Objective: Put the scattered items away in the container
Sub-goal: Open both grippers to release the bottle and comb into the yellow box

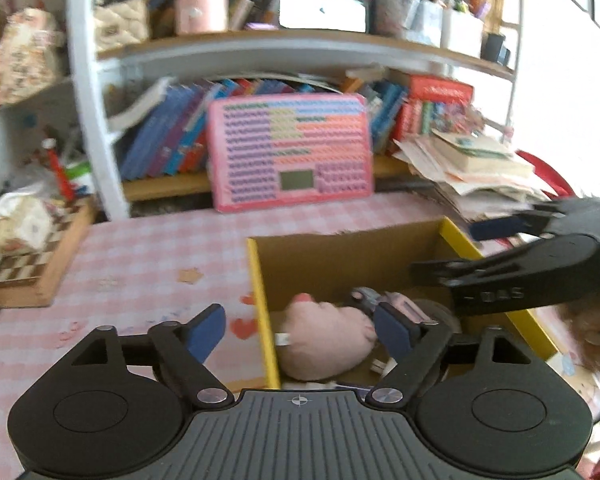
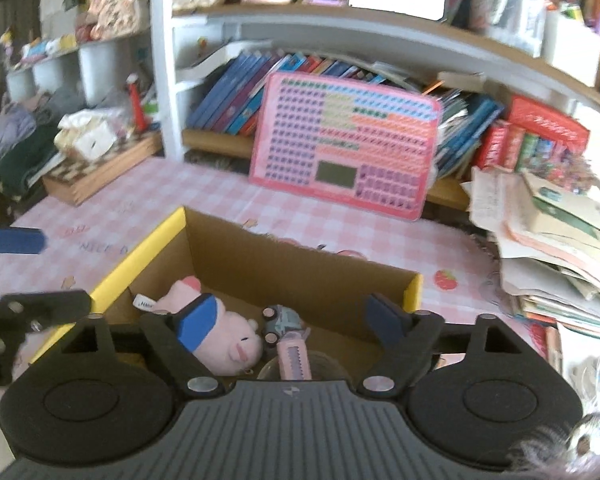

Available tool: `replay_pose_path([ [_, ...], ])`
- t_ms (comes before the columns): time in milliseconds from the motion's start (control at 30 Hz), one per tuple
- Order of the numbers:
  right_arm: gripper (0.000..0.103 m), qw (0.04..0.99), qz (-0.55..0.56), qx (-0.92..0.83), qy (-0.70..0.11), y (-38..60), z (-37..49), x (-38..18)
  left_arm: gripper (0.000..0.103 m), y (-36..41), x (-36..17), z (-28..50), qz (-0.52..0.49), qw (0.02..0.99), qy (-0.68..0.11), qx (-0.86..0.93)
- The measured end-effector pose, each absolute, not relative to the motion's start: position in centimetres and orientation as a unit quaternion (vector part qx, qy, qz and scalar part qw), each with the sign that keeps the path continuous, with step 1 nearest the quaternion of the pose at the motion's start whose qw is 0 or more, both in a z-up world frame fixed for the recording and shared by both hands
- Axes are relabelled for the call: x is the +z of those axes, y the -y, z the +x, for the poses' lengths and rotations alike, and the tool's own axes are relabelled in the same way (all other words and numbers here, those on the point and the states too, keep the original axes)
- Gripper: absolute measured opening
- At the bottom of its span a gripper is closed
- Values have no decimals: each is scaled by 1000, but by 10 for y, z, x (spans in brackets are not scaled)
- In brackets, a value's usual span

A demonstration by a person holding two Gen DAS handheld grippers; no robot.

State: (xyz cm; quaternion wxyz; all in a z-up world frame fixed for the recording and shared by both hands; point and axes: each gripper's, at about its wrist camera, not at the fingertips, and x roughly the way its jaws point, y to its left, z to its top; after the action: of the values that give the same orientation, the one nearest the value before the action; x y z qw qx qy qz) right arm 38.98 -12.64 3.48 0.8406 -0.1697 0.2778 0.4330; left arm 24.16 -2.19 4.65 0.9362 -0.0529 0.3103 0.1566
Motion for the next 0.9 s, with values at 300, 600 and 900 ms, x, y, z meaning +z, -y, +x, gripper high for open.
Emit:
replay_pose_path([
  [300, 88, 881, -129, 376, -258, 154, 353, 38, 86, 8, 46, 189, -71, 929, -289, 221],
  [600, 93, 897, -121, 339, -257, 169, 309, 33, 94, 4, 42, 141, -78, 926, -281, 238],
  [900, 95, 889, -134, 344, -271, 171, 238, 16, 95, 10, 31, 92, -85, 915, -290, 268],
])
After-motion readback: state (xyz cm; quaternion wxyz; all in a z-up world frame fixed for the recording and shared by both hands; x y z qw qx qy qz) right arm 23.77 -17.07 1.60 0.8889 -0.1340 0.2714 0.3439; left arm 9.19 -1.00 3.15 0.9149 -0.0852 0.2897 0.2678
